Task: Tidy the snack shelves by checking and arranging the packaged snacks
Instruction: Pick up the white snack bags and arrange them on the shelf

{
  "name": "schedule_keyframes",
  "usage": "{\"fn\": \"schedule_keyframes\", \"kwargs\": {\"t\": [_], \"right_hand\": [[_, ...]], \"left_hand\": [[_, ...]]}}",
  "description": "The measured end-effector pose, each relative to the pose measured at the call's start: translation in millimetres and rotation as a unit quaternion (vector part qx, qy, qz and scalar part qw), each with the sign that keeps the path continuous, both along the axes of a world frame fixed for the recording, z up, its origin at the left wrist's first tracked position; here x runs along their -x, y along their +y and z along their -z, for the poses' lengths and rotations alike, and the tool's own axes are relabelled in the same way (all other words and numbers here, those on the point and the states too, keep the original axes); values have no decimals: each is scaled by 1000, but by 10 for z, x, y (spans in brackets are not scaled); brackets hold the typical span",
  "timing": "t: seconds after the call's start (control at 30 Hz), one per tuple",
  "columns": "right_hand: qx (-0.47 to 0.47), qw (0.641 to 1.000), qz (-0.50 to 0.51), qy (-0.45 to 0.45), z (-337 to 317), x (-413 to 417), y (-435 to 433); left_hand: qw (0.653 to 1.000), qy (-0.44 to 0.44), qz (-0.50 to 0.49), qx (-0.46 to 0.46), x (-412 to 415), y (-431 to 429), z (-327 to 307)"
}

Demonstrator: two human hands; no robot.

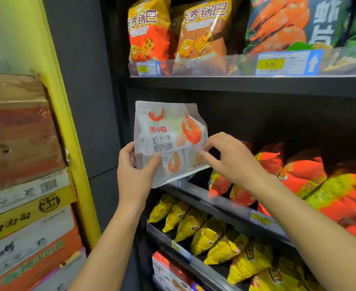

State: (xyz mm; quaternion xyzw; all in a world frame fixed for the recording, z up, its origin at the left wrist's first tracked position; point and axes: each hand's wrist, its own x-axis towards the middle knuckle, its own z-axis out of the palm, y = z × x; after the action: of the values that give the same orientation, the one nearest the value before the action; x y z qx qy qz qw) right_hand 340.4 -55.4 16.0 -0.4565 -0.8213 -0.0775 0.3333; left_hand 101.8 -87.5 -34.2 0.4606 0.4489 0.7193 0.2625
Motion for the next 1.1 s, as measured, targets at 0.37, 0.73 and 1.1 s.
{"fn": "schedule_keyframes", "kwargs": {"t": [0.37,0.73,1.1], "right_hand": [[385,791,-227,418,299,886,-531],[500,626,-283,527,898,1222,-886],[517,604,-307,523,947,1376,-1150]], "left_hand": [[992,-111,36,50,870,-853,81],[962,-235,56,127,1255,-1729,82],[979,-120,56,155,1356,-2189,70]]}}
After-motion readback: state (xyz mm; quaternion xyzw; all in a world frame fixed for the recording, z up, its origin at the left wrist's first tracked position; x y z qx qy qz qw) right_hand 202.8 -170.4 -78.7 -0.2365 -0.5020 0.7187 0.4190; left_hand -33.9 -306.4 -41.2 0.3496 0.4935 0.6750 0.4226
